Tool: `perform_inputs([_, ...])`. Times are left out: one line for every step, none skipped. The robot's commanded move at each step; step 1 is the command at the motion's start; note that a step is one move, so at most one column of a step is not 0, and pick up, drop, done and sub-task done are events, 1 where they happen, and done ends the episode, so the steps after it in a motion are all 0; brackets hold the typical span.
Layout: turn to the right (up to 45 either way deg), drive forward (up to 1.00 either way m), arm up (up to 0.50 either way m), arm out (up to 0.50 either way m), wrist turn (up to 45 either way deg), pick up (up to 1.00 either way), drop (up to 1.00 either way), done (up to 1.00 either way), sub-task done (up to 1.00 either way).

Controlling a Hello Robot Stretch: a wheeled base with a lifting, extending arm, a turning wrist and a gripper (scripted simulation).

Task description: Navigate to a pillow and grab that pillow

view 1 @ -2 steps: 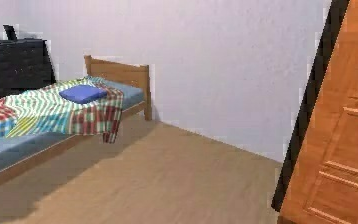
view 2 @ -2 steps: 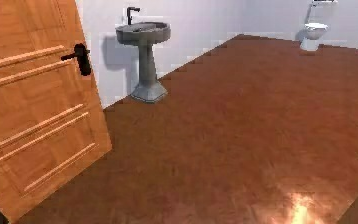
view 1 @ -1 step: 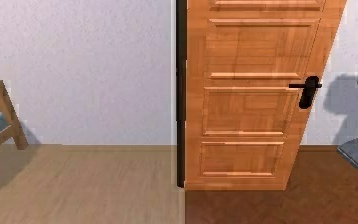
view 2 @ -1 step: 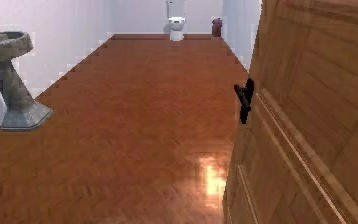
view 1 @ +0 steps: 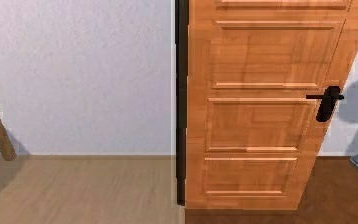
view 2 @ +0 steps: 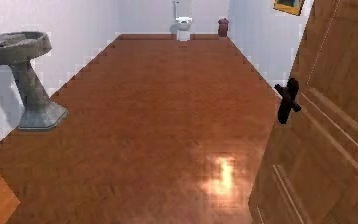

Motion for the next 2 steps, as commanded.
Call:
perform_inputs([-45.0, 0.0, 0.0, 0.0, 0.0, 0.0, 0.0, 0.0, 0.0])
perform_inputs([-24.0, 0.0, 0.0, 0.0, 0.0, 0.0, 0.0, 0.0, 0.0])
